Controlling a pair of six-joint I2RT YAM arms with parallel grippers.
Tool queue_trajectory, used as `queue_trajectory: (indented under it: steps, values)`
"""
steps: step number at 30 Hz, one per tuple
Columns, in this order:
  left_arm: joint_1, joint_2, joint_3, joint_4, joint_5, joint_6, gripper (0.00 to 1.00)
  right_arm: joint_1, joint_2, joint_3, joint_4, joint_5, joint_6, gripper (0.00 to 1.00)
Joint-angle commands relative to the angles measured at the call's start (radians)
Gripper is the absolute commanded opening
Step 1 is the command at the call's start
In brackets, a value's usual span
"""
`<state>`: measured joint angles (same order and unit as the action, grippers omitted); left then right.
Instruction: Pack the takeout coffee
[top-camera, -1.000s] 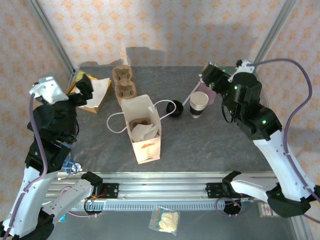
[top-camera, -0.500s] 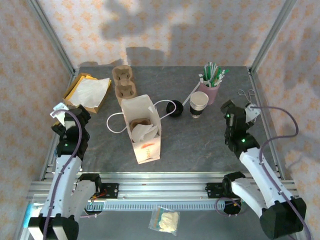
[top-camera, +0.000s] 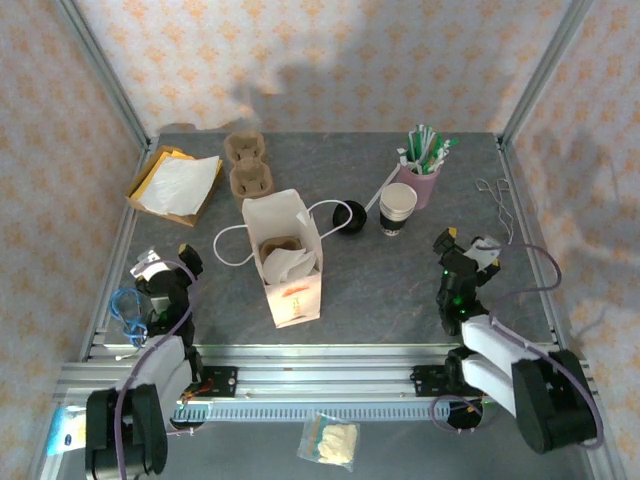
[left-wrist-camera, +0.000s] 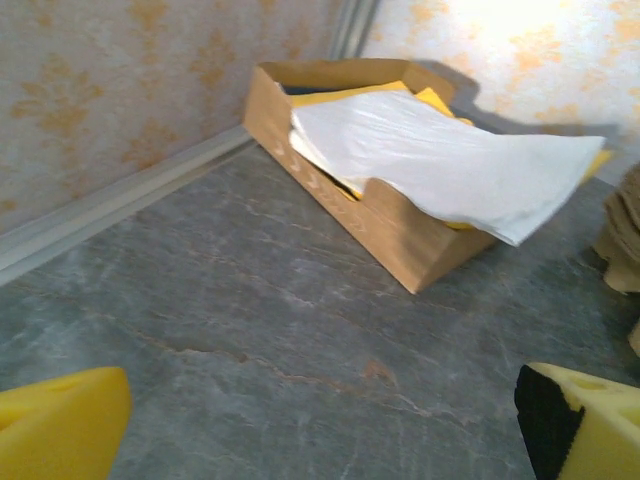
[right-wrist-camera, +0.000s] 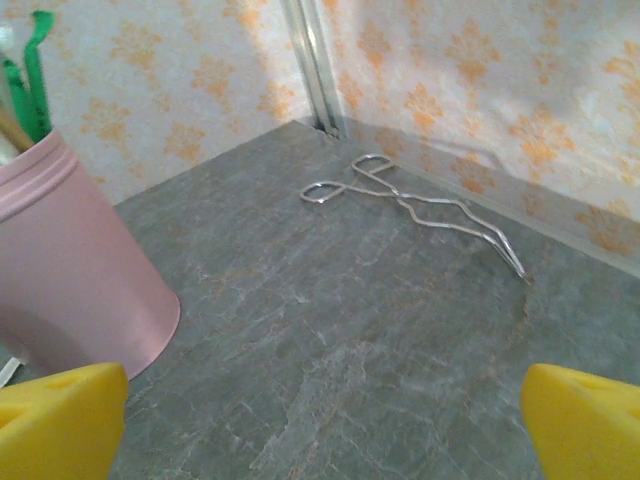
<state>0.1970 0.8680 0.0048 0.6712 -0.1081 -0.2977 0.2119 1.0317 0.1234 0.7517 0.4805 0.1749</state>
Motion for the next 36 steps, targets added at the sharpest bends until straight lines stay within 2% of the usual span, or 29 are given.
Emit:
queue_trajectory:
  steps: [1,4,5,7,9,11,12,13,15,16,17,19,21,23,36]
  values:
    - [0.000,0.116,0.015,0.327,0.123,0.065,0.99,-0.006,0.121,-0.004,0.320,-0.060,-0.146,1.00]
    - [-0.010,0.287,0.044,0.487,0.160,0.060,0.99,-0.010,0.260,0.015,0.442,-0.093,-0.188,1.00]
    - [-0.015,0.346,0.058,0.550,0.169,0.062,0.99,-0.009,0.280,0.043,0.412,-0.113,-0.216,1.00]
    - [-0.018,0.459,0.092,0.653,0.203,0.078,0.99,-0.014,0.337,0.048,0.484,-0.134,-0.269,1.00]
    - [-0.035,0.503,0.156,0.579,0.210,0.136,0.99,-0.052,0.393,0.057,0.519,-0.184,-0.252,1.00]
    - [-0.038,0.582,0.167,0.670,0.247,0.144,0.99,-0.091,0.433,0.049,0.559,-0.259,-0.231,1.00]
    - [-0.046,0.583,0.180,0.634,0.294,0.173,0.99,-0.102,0.442,0.051,0.558,-0.282,-0.223,1.00]
    - [-0.067,0.575,0.189,0.600,0.281,0.197,0.99,-0.107,0.451,0.053,0.558,-0.290,-0.219,1.00]
    - [-0.102,0.616,0.165,0.678,0.245,0.229,0.99,-0.108,0.491,0.059,0.586,-0.289,-0.223,1.00]
    - [-0.105,0.665,0.156,0.767,0.256,0.236,0.99,-0.110,0.499,0.072,0.574,-0.292,-0.221,1.00]
    - [-0.106,0.691,0.165,0.781,0.251,0.232,0.99,-0.126,0.487,0.088,0.523,-0.324,-0.211,1.00]
    - [-0.146,0.646,0.218,0.591,0.165,0.254,0.99,-0.147,0.492,0.097,0.510,-0.368,-0.203,1.00]
    - [-0.171,0.674,0.208,0.662,0.116,0.272,0.99,-0.150,0.490,0.099,0.503,-0.374,-0.201,1.00]
    - [-0.170,0.660,0.218,0.617,0.116,0.270,0.99,-0.150,0.487,0.097,0.502,-0.373,-0.202,1.00]
    - [-0.170,0.666,0.214,0.641,0.116,0.271,0.99,-0.150,0.488,0.099,0.502,-0.374,-0.201,1.00]
